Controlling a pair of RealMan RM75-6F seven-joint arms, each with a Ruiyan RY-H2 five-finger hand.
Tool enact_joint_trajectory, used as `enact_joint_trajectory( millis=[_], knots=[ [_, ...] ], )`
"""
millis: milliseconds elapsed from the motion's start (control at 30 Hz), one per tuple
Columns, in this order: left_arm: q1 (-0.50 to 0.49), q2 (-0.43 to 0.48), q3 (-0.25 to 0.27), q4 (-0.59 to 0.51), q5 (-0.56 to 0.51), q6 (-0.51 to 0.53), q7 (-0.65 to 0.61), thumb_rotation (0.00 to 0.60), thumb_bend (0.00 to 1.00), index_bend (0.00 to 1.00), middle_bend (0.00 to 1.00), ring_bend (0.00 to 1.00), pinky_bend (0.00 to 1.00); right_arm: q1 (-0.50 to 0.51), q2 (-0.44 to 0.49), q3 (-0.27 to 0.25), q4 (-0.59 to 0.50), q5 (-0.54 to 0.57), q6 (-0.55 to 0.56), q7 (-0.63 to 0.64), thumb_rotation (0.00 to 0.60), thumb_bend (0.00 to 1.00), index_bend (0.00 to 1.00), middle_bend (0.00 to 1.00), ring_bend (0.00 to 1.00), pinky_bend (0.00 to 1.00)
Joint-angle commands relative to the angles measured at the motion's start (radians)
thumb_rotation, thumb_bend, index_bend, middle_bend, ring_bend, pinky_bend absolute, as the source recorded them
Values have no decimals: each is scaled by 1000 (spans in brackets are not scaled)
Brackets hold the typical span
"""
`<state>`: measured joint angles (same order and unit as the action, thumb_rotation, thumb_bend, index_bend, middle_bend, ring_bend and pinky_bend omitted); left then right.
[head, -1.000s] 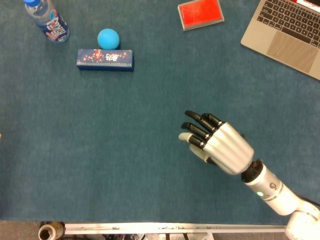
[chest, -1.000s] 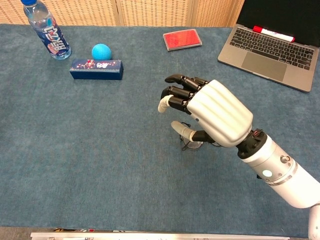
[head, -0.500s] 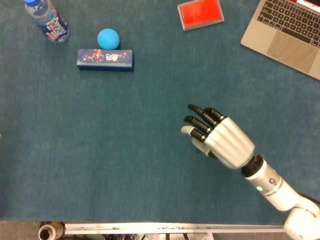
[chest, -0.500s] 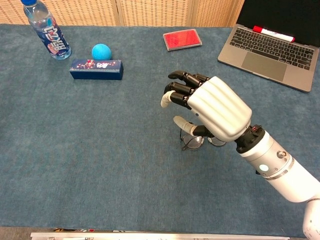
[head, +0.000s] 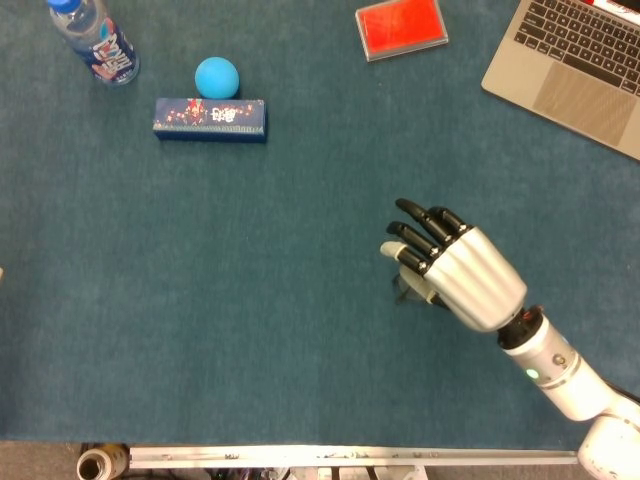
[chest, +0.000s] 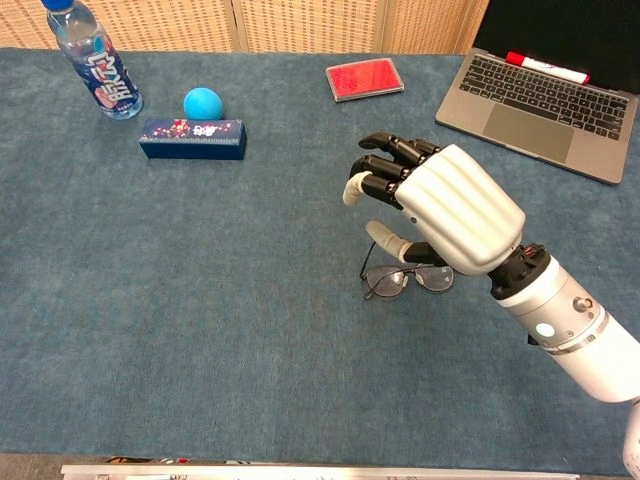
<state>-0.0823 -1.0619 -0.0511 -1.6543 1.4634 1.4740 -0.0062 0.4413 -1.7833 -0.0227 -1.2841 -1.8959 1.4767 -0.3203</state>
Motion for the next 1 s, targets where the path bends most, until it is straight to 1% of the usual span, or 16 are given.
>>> enact_joint_trajectory(
  millis=[33,267,633,1000],
  knots=[
    [0,0,1,0,0,-1,0,600,0,641,499,346,550,-3,4,1,0,6,-1,-2,600,397,432,387,193,394],
    [0,-1,1,-3,3,1,2,600,0,641,499,346,550,-10,11,6,9,27,-9,-6,600,442,433,387,193,394],
    [0,1,4,-1,4,-3,1,600,0,641,499,346,550,-21,17,9,22,61,-24,0,600,442,432,387,193,394],
    [-2,5,7,-6,5,-10,-2,600,0,641,499,346,550,-37,32,-5,-6,80,-43,-16,600,442,433,387,193,394]
  ],
)
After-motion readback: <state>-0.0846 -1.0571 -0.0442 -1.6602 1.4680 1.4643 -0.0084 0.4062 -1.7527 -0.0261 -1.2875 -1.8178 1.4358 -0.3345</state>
